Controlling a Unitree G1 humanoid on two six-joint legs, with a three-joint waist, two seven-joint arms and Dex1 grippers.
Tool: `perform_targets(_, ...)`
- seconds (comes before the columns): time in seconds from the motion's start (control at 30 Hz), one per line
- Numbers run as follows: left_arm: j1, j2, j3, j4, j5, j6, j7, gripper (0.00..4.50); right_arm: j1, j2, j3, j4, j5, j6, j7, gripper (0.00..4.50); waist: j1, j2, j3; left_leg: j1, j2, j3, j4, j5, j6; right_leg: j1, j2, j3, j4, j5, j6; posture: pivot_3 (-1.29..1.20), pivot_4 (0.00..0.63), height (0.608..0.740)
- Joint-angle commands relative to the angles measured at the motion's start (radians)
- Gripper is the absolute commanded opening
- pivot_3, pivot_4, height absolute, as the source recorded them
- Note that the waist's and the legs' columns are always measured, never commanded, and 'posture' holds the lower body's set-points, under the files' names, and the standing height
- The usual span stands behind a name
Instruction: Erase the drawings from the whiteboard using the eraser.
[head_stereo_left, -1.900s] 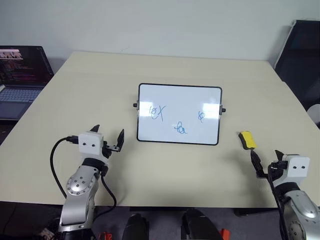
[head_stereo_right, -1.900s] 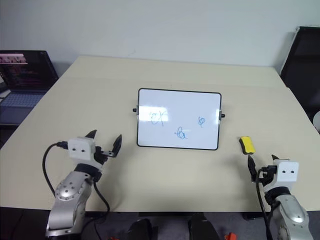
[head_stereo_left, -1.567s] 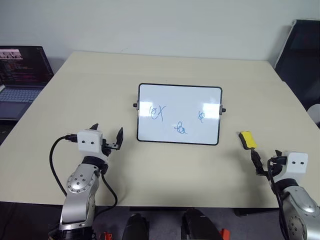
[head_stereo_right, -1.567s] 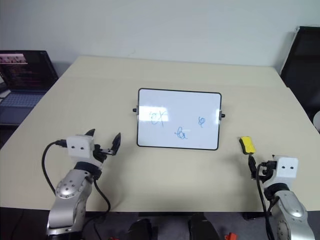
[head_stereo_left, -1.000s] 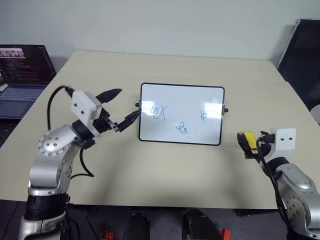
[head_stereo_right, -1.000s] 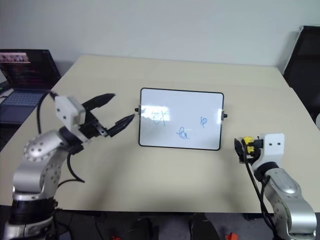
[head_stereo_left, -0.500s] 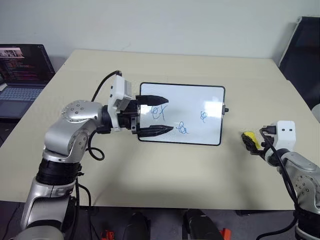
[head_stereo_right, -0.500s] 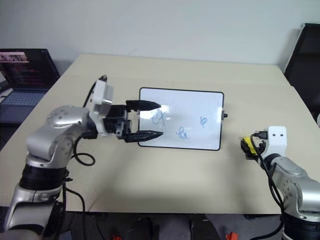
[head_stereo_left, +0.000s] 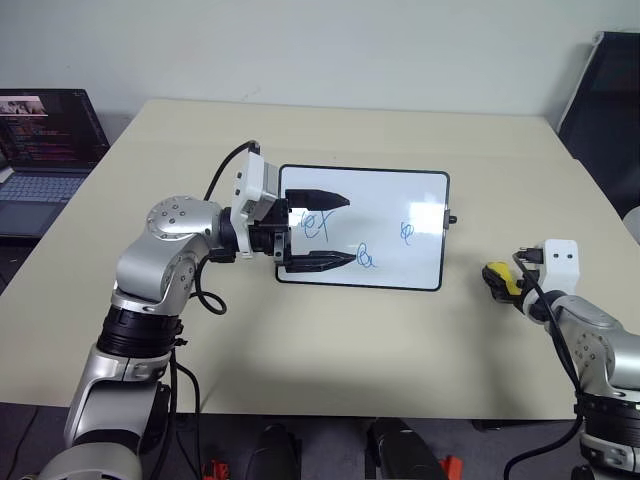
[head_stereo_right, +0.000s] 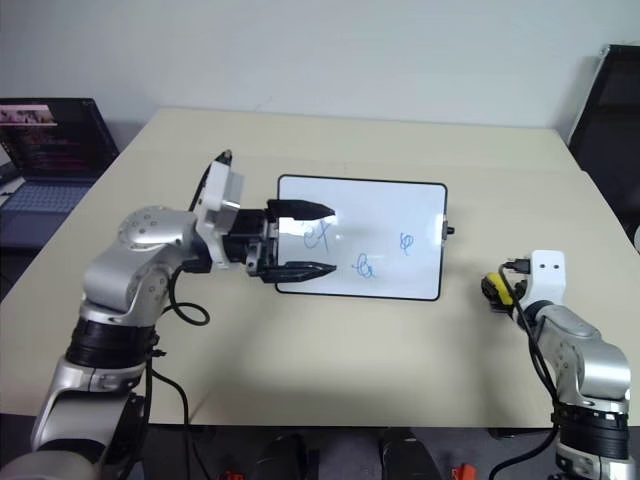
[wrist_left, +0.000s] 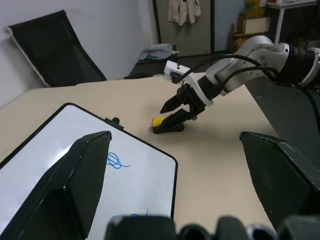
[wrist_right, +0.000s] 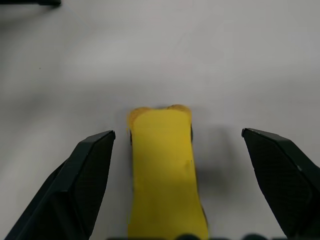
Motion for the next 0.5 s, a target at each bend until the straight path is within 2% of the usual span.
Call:
perform_targets(0.03,-0.002,-0.001,0.021,-0.012,-0.003,-0.017,-0.008,4.5,-0.021,-0.004,-0.003,0.001,-0.017,-0.039,0.004,4.46,0.0,0.0,0.0,0.0,0.0,0.0,0.0,0.0,0.0,0.0,0.0,0.0,0.0,0.0,0.0,0.0,0.15,0.74)
perform_targets(0.13,0.005,0.0,0.019,-0.012,0.0,-0.021,-0.01,4.5,-0.021,0.0,-0.005,0.014,-0.016,-0.044,0.004,4.46,0.0,0.0,0.0,0.0,0.0,0.0,0.0,0.0,0.0,0.0,0.0,0.0,0.0,0.0,0.0,0.0,0.15,0.74)
perform_targets(0.23,0.009,0.001,0.019,-0.006,0.005,-0.027,-0.014,4.5,-0.022,0.004,-0.009,0.019,-0.016,-0.047,0.001,3.59,0.0,0.0,0.0,0.0,0.0,0.0,0.0,0.0,0.0,0.0,0.0,0.0,0.0,0.0,0.0,0.0,0.15,0.74)
perform_targets(0.43,0.019,0.003,0.021,0.019,0.018,-0.047,-0.025,4.5,-0.025,0.009,-0.01,0.021,-0.017,-0.052,-0.002,1.36,0.0,0.001,0.0,0.0,0.0,0.0,0.0,0.0,0.0,0.0,0.0,0.0,0.0,0.0,0.0,0.0,0.15,0.74)
perform_targets(0.5,0.033,0.005,0.022,0.023,0.026,-0.054,-0.024,4.5,-0.024,0.013,-0.011,0.018,-0.014,-0.052,-0.001,1.18,0.0,0.001,0.0,0.0,0.0,0.0,0.0,0.0,0.0,0.0,0.0,0.0,0.0,0.0,0.0,0.0,0.15,0.74)
